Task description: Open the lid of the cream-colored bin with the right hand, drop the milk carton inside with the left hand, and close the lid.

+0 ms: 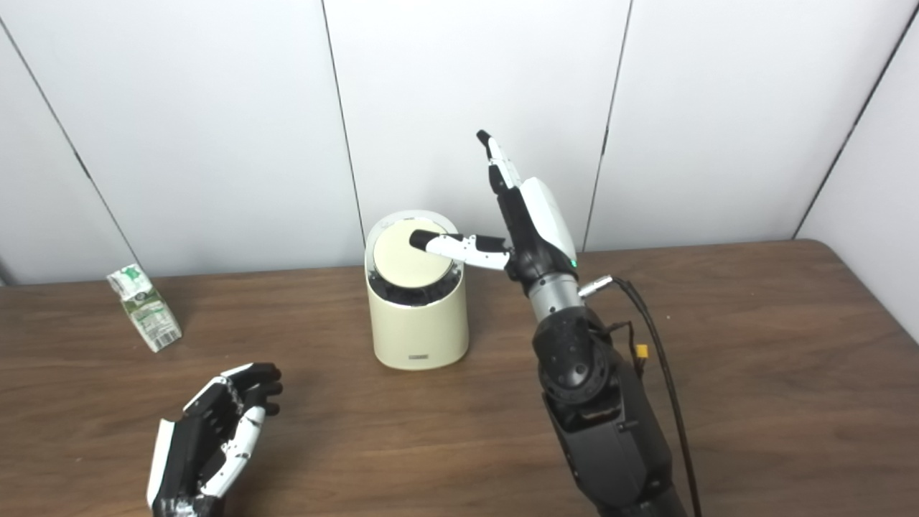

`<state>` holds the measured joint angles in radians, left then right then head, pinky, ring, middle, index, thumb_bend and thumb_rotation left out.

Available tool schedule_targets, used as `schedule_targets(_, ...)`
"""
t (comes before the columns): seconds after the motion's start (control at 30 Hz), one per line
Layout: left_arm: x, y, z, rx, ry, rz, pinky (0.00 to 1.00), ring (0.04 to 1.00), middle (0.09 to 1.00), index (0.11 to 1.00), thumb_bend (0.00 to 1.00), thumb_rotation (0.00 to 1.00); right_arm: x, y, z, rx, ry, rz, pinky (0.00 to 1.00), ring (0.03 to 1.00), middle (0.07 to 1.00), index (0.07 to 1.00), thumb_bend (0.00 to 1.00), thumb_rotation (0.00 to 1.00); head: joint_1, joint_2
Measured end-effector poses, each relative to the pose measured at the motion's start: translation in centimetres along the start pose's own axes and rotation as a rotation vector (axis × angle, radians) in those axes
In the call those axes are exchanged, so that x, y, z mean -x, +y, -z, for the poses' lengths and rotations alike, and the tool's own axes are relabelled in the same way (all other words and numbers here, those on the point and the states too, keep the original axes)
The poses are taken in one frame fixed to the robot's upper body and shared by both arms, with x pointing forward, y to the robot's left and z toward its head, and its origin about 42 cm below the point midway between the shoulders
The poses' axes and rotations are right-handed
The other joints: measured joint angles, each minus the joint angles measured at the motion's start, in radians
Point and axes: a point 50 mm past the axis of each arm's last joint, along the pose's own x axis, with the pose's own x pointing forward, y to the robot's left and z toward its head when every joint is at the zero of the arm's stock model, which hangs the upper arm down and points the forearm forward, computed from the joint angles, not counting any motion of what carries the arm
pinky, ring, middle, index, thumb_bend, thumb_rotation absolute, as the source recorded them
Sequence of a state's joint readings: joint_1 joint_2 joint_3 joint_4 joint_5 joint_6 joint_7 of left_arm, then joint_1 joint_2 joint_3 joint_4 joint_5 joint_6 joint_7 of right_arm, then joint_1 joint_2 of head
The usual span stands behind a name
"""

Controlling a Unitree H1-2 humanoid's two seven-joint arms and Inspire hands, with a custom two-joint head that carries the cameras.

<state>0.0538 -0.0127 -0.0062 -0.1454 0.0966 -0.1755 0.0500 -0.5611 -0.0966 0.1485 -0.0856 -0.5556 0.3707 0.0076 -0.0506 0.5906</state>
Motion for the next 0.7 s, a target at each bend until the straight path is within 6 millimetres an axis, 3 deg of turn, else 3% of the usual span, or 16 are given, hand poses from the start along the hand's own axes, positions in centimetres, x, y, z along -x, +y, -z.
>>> schedule_targets(0.1,0.0,0.0,0.0,0.000,0.002,0.001,0.60,0.686,0.700,0.699,0.26,0.33,-0.8,1.1,0.0,0.043,0.035,-0.014,0.99,1.000,1.000,1.000,0.84,0.34,0.008,0.000)
schedule_targets(0.27,0.0,-0.2,0.0,0.000,0.005,-0.001,0.61,0.689,0.701,0.696,0.27,0.34,-1.8,2.1,0.4,0.135,0.072,-0.022,1.00,1.000,1.000,1.000,0.86,0.34,0.017,0.003)
schedule_targets(0.5,0.0,-0.6,-0.3,0.008,0.001,-0.004,0.61,0.688,0.700,0.694,0.27,0.35,-2.1,2.1,1.4,0.220,0.103,-0.027,1.00,1.000,1.000,1.000,0.92,0.28,0.025,0.006)
schedule_targets(0.7,0.1,-0.6,-0.7,0.011,-0.007,-0.008,0.61,0.686,0.698,0.692,0.26,0.34,-2.5,1.9,1.0,0.298,0.086,-0.006,0.98,1.000,1.000,1.000,0.98,0.24,0.025,0.015)
